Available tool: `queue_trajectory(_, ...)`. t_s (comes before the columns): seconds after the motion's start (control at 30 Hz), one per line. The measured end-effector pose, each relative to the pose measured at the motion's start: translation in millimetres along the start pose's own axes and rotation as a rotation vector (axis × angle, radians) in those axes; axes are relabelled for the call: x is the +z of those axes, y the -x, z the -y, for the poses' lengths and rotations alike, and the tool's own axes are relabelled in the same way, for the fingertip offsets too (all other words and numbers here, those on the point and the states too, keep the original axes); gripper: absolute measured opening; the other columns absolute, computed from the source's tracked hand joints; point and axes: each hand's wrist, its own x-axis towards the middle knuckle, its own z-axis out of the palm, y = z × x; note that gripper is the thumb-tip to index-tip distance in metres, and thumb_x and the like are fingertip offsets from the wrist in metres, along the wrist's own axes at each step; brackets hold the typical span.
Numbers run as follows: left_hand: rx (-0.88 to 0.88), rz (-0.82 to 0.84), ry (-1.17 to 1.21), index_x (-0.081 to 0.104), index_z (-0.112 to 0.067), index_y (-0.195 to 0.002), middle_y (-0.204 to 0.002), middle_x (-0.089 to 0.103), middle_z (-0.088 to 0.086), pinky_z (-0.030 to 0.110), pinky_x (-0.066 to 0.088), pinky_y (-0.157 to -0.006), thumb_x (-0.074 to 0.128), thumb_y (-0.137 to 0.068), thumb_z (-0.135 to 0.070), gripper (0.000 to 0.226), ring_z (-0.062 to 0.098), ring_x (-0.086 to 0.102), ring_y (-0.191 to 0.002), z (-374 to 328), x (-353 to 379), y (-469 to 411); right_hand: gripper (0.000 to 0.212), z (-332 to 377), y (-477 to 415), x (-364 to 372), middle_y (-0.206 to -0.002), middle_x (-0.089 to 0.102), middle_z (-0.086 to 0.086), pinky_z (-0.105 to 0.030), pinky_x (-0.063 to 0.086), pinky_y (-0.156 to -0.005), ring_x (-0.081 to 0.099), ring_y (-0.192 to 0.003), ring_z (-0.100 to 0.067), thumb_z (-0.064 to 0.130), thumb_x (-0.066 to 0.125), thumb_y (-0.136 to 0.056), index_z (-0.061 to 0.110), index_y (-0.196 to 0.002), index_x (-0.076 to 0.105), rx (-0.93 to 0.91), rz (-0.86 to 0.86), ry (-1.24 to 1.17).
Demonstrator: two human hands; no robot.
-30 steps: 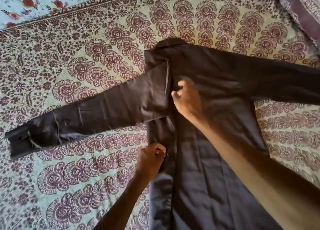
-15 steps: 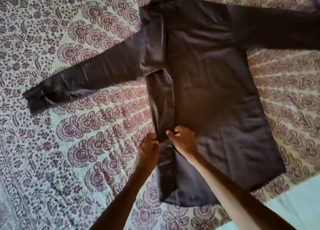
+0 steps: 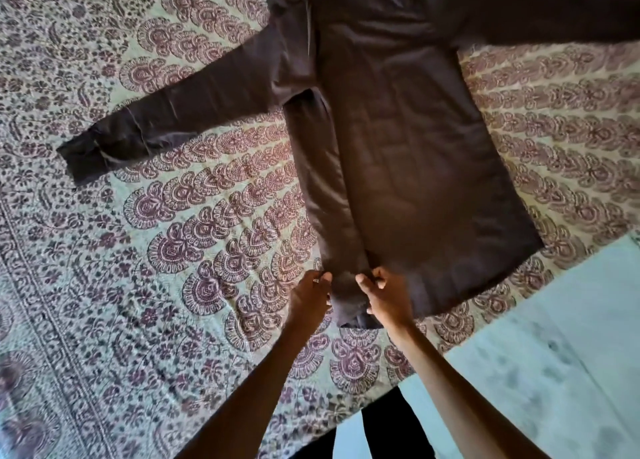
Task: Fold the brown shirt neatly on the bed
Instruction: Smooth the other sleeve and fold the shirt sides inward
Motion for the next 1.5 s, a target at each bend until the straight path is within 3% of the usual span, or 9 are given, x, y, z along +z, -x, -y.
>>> queue_trajectory(0.17,-0.081,-0.067,-0.098,0.055,-0.01,-0.059,-0.06,0.058,0.008,0.036,0.051,-0.062,0.07,-0.079,-0.037,0.037,0.026,0.057,-0.061,-11.1,9.8,10.6,0.027,-8.3,8.6,-1.3,-0.059,0.066,-0.003,-0.05,0.057,-0.054,0.068,-0.055,-0.023,0.036,0.068,-0.079,0.019,-0.062,0.057,0.072,-0.08,0.026)
queue_trajectory(0.33,-0.047,-0.159,-0.288,0.066,-0.013,-0.076,-0.079,0.07,0.008,0.025,0.038,-0.061,0.07,-0.079,-0.041,0.028,0.026,0.064,-0.074,-12.4,13.9,22.2,0.025,-0.3,21.7,-3.1,-0.077,0.073,-0.008,-0.028,0.047,-0.059,0.069,-0.076,-0.028,0.037,0.063,-0.082,0.013,-0.078,0.067,0.075,-0.142,0.211)
queue_trajectory(0.53,-0.085,0.087,-0.436,0.072,-0.015,-0.092,-0.093,0.073,0.007,0.024,0.044,-0.066,0.07,-0.079,-0.046,0.034,0.025,0.068,-0.09,0.7,8.1,18.4,0.028,-4.8,24.5,-5.9,-0.084,0.073,-0.007,-0.027,0.043,-0.062,0.069,-0.086,-0.028,0.043,0.066,-0.082,0.016,-0.076,0.065,0.156,-0.102,0.305)
queue_trajectory(0.7,-0.127,0.171,-0.467,0.057,-0.019,-0.054,-0.067,0.067,0.005,0.026,0.046,-0.063,0.075,-0.071,-0.047,0.038,0.023,0.067,-0.069,9.2,1.3,15.8,0.038,-12.3,21.5,-11.7,-0.085,0.074,-0.006,-0.029,0.048,-0.068,0.07,-0.088,-0.027,0.054,0.065,-0.08,0.017,-0.077,0.069,0.188,-0.059,0.404)
queue_trajectory(0.83,-0.152,0.257,-0.268,0.068,-0.007,-0.069,-0.052,0.066,0.003,0.044,0.061,-0.065,0.075,-0.079,-0.031,0.027,0.021,0.066,-0.052,14.0,1.2,20.7,0.047,-9.1,25.5,-15.5,-0.094,0.073,-0.007,-0.029,0.048,-0.07,0.069,-0.093,-0.029,0.063,0.062,-0.08,0.018,-0.088,0.073,0.171,-0.086,0.532)
queue_trajectory(0.93,-0.156,0.292,-0.356,0.07,-0.009,-0.068,-0.057,0.07,0.003,0.042,0.06,-0.074,0.071,-0.08,-0.043,0.036,0.022,0.069,-0.058,9.5,-6.9,16.0,0.045,2.6,25.0,-22.4,-0.095,0.073,-0.007,-0.03,0.049,-0.07,0.069,-0.093,-0.029,0.062,0.063,-0.079,0.019,-0.09,0.073,0.098,-0.175,0.576)
queue_trajectory(1.03,0.0,0.204,-0.552,0.069,-0.014,-0.074,-0.072,0.073,0.001,0.035,0.058,-0.074,0.062,-0.081,-0.055,0.042,0.019,0.07,-0.067,-11.9,-26.1,2.6,0.033,21.7,10.7,-29.9,-0.096,0.075,-0.003,-0.032,0.052,-0.075,0.069,-0.094,-0.026,0.052,0.066,-0.08,0.024,-0.097,0.07,-0.024,-0.192,0.456)
queue_trajectory(1.3,0.287,-0.124,-0.276,0.067,-0.017,-0.086,-0.088,0.072,-0.004,0.022,0.052,-0.067,0.065,-0.085,-0.016,0.002,0.013,0.066,-0.076,-70.5,-84.3,-64.4,0.014,118.2,-61.9,-24.6,-0.081,0.074,-0.004,-0.028,0.05,-0.075,0.07,-0.084,-0.018,0.029,0.07,-0.082,0.017,-0.091,0.069,-0.163,-0.05,0.106)
queue_trajectory(1.5,0.375,-0.173,-0.222,0.063,-0.022,-0.082,-0.084,0.069,-0.005,0.036,0.056,-0.065,0.061,-0.081,-0.01,0.012,0.015,0.065,-0.069,-111.4,-99.7,-118.8,0.015,177.7,-118.4,-13.9,-0.097,0.074,-0.01,-0.037,0.053,-0.087,0.068,-0.097,-0.026,0.024,0.064,-0.084,0.017,-0.097,0.069,-0.169,-0.074,0.162)
